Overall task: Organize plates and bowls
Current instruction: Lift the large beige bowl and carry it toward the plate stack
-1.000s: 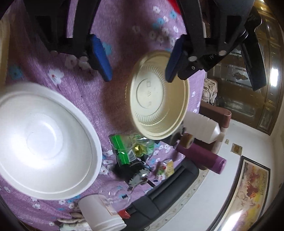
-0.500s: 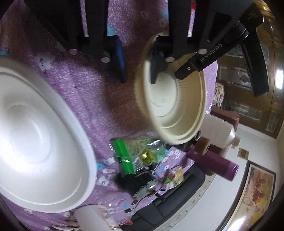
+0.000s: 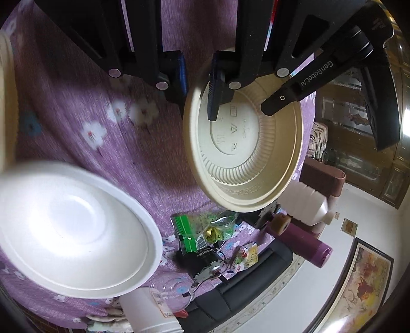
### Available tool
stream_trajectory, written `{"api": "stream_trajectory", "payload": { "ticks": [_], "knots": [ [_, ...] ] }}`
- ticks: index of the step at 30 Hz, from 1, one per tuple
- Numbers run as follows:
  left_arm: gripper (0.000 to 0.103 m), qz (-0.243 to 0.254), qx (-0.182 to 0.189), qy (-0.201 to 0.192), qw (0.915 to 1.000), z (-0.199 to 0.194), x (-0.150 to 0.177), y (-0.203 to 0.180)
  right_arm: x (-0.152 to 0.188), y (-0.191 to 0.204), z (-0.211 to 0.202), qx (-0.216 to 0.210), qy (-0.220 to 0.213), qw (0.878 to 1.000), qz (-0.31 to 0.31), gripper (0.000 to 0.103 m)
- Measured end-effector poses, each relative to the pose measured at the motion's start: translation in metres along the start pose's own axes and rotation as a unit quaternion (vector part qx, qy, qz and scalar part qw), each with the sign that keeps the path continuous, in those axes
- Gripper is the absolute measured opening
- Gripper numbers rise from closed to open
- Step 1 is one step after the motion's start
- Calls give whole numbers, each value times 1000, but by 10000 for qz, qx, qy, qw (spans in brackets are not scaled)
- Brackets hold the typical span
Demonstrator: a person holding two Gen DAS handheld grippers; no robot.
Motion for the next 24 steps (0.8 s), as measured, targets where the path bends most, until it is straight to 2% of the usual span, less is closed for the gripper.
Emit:
{"api": "stream_trajectory", "payload": {
  "ticks": [9,24],
  "knots": [
    [19,124,153,-129,9997,-29,42,-16,40,-18,-45,81,-195,9997,-131,13],
    [20,592,393,-409,9966,-55,120,-57,100,-76,-111,239,-523,9983,4,14]
  ]
}}
Point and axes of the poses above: each gripper's, at about its wrist camera, not at the fingertips, and z roughly the way its jaws point, y to its left, x to its underside, the point moved 7 cm from there along z, roughly the way its jaws point, and after that the axes turned 8 degrees about z, right-handed, at the moved point
